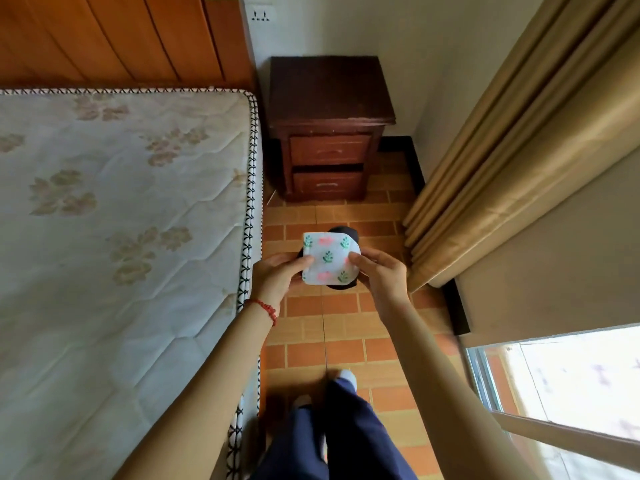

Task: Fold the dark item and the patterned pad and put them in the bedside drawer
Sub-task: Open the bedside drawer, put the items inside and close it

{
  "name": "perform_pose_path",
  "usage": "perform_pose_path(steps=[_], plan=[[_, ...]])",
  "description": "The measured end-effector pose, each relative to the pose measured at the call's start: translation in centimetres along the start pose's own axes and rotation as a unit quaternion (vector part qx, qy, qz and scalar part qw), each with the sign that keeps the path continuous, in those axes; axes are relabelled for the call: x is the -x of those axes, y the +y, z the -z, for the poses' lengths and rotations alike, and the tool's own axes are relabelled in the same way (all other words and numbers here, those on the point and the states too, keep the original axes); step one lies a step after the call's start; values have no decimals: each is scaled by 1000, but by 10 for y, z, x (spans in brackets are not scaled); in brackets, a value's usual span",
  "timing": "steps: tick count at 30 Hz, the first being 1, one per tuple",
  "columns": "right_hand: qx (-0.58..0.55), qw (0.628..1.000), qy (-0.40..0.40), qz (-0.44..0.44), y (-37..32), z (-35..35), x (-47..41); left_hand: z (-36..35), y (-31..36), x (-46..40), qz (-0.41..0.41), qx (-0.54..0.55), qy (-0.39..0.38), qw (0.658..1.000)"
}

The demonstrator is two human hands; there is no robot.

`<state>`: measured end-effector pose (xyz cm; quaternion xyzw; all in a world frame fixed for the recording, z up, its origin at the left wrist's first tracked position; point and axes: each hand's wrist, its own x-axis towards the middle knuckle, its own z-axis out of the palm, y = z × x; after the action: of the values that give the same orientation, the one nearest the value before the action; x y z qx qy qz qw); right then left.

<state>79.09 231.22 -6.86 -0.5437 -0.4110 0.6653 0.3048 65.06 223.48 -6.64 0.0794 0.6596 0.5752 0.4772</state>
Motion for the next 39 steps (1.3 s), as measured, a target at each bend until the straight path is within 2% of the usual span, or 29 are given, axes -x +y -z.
perform_pose_path(steps=[12, 20, 39], plan=[[36, 999, -20, 27, -61, 13, -112, -71, 40, -94, 1, -6, -10, 1000], [49, 998, -28, 14, -89, 15, -173, -105, 65, -142, -10, -25, -4, 1000], [37, 999, -9, -1, -115, -40, -281, -107, 111, -264, 0, -40, -17, 999]])
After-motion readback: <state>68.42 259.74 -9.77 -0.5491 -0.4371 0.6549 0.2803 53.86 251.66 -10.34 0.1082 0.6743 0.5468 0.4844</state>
